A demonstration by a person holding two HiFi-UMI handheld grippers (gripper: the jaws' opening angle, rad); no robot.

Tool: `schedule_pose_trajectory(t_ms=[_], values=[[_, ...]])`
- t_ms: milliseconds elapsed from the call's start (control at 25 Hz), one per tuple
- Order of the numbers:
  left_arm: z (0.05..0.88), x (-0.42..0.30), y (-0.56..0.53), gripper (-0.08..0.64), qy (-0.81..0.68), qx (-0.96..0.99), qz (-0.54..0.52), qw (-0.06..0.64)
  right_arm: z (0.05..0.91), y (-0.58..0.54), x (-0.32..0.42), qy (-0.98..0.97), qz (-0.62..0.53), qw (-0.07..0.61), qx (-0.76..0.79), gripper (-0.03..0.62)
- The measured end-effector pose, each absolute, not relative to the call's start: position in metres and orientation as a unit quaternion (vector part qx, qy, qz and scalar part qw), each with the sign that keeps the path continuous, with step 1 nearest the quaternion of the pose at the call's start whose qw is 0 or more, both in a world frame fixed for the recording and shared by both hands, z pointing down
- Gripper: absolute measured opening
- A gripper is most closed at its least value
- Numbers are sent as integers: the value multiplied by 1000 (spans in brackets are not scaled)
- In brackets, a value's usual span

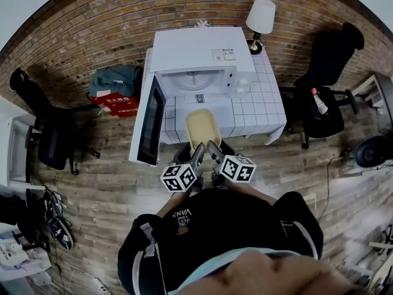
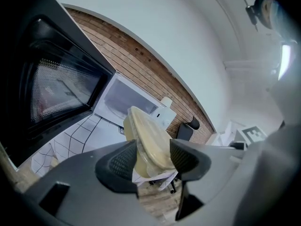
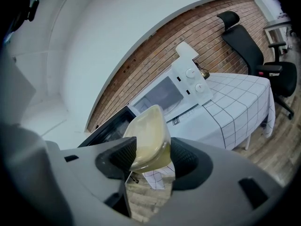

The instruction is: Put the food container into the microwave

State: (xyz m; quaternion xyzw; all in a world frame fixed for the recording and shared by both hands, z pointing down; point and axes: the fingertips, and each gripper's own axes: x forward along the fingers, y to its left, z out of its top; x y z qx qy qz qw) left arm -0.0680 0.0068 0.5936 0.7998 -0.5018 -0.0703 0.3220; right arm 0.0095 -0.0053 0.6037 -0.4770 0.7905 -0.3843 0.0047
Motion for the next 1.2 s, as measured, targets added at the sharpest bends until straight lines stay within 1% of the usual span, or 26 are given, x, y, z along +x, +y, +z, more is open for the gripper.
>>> schedule_pose_trajectory(t_ms=[640,1200], values=[[599,-52,-66,225,-532,777,-75,327,610,-84,25,802,-395,-14,-448,218],[608,-35,-124,225,-578,739,-91,335,619,-152,39,823,-402,-45,-399,218]])
